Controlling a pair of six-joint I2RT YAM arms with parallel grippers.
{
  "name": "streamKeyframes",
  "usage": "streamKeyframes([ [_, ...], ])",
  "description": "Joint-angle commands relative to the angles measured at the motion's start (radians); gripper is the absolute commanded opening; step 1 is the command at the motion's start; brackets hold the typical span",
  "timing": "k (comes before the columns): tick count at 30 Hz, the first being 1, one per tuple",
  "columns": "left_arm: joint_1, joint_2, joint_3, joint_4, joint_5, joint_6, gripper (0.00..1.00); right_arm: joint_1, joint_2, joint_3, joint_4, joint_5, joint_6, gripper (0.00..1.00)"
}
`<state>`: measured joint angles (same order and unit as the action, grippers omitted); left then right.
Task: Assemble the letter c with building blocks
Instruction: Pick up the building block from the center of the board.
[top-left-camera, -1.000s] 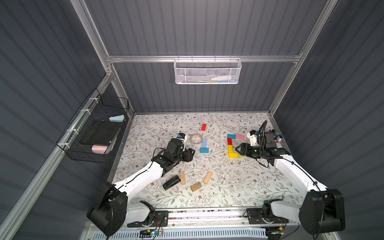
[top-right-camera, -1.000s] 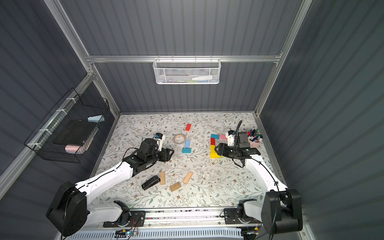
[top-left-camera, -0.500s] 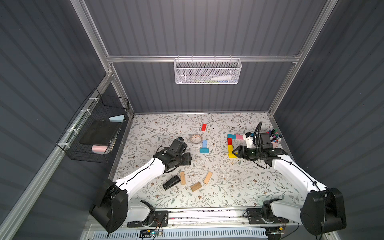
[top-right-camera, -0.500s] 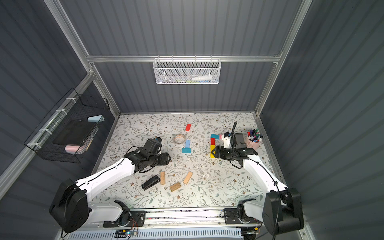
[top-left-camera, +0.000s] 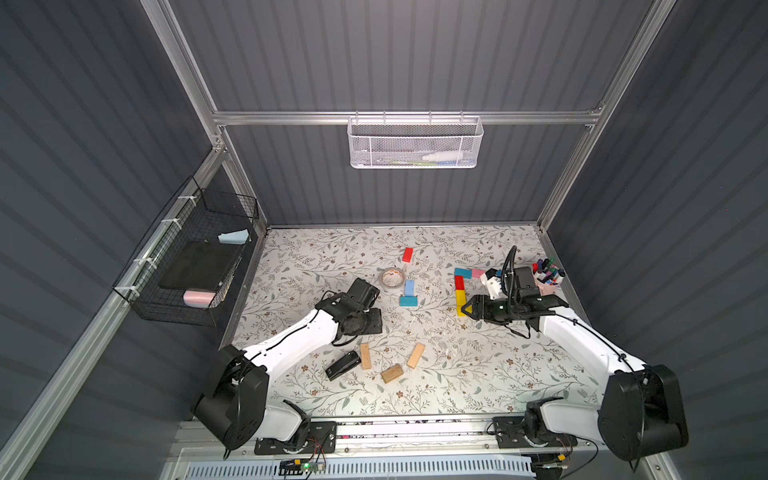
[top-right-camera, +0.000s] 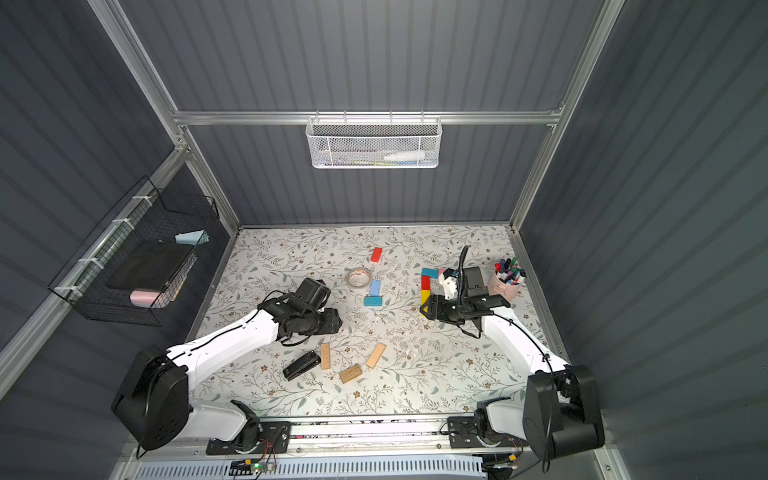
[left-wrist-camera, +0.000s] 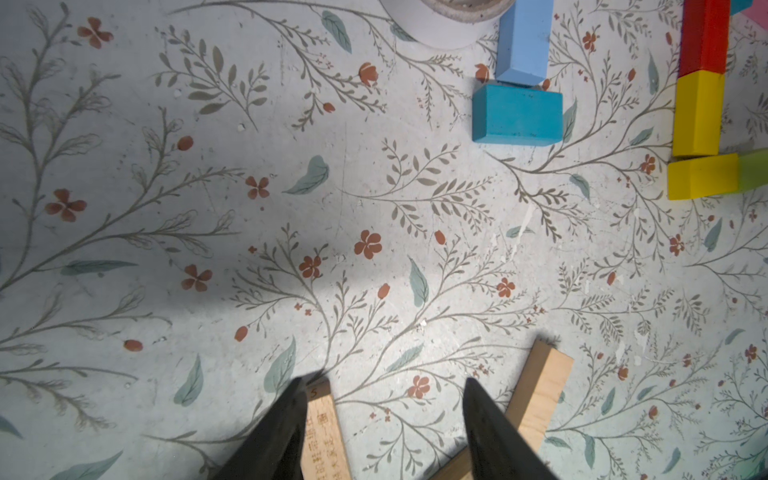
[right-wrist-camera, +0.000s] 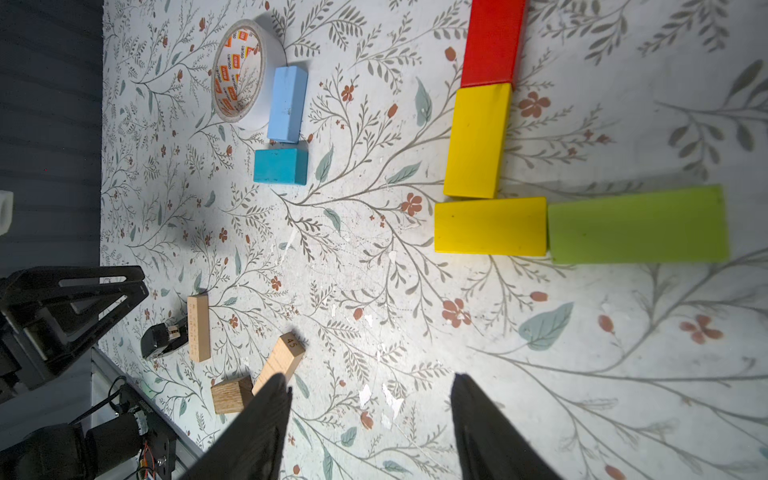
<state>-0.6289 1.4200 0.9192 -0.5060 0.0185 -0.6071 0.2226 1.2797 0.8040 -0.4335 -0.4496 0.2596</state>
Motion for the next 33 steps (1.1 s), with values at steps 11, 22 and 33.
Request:
streamKeyframes([
  [11, -0.014, 0.081, 0.074, -0.237, -0.04, -0.084, 0.52, 0.004, 0.044, -0.001, 0.051, -0.027, -0.026, 0.65],
  [22, -0.014, 0.13, 0.025, -0.217, 0.0, -0.085, 0.5, 0.004, 0.062, 0.013, 0.056, -0.03, -0.028, 0.64],
  [33, -0.014, 0.172, 0.003, -0.187, 0.024, -0.086, 0.45, 0.004, 0.081, 0.017, 0.071, -0.033, -0.041, 0.63],
])
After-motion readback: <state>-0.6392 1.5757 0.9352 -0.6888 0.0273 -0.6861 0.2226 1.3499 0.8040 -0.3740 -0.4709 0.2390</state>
